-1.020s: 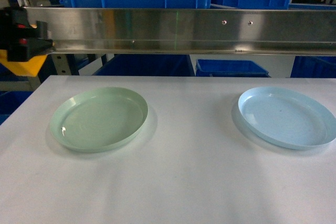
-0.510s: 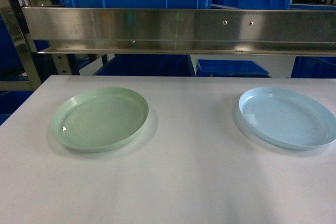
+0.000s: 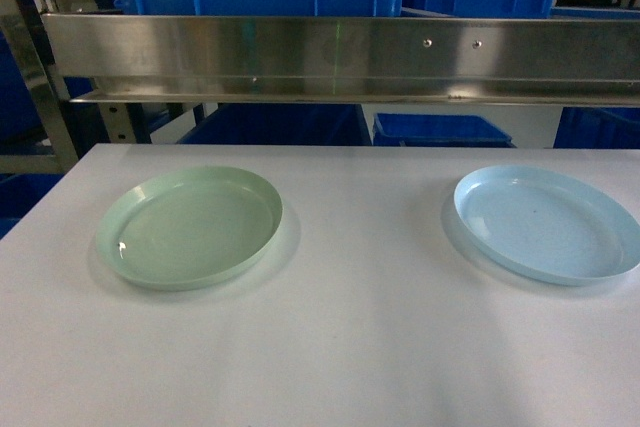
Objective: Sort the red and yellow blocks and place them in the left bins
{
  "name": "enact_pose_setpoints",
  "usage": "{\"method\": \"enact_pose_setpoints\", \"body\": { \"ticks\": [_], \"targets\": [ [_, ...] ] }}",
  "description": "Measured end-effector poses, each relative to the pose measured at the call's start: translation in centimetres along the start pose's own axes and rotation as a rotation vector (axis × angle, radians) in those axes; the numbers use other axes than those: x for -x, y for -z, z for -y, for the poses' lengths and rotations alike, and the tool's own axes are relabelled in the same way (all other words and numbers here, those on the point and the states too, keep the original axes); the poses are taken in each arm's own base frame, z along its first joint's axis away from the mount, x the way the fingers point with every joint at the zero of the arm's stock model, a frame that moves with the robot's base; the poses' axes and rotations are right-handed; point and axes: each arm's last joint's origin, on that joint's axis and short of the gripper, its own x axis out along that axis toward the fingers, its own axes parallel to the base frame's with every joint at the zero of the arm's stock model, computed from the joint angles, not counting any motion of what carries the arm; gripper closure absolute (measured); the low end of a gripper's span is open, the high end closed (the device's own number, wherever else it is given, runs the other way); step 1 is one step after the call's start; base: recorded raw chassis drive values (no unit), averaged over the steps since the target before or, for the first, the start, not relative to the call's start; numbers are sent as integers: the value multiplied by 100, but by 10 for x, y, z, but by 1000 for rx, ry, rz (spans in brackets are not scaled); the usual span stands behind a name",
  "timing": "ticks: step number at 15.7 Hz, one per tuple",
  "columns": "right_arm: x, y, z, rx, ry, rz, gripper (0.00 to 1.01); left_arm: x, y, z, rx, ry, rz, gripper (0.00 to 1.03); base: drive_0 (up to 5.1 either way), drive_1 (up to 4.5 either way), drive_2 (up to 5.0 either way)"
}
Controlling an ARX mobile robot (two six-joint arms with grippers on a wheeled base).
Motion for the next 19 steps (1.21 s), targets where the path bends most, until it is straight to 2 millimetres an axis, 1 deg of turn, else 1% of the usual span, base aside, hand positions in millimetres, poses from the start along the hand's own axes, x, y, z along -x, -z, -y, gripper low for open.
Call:
{"method": "enact_pose_setpoints", "body": {
  "ticks": [5, 9, 19],
  "targets": [
    [0, 0, 0, 0, 0, 0, 74, 0, 0, 0, -1, 0, 0, 77, 0, 0, 0],
    [0, 0, 2, -1, 13, 3, 74, 0, -1, 3, -8, 16, 5, 77, -476, 206, 306],
    [0, -2, 1, 0, 7, 6, 74, 0, -1, 1, -6, 6, 2, 77, -481, 151, 341]
  ]
}}
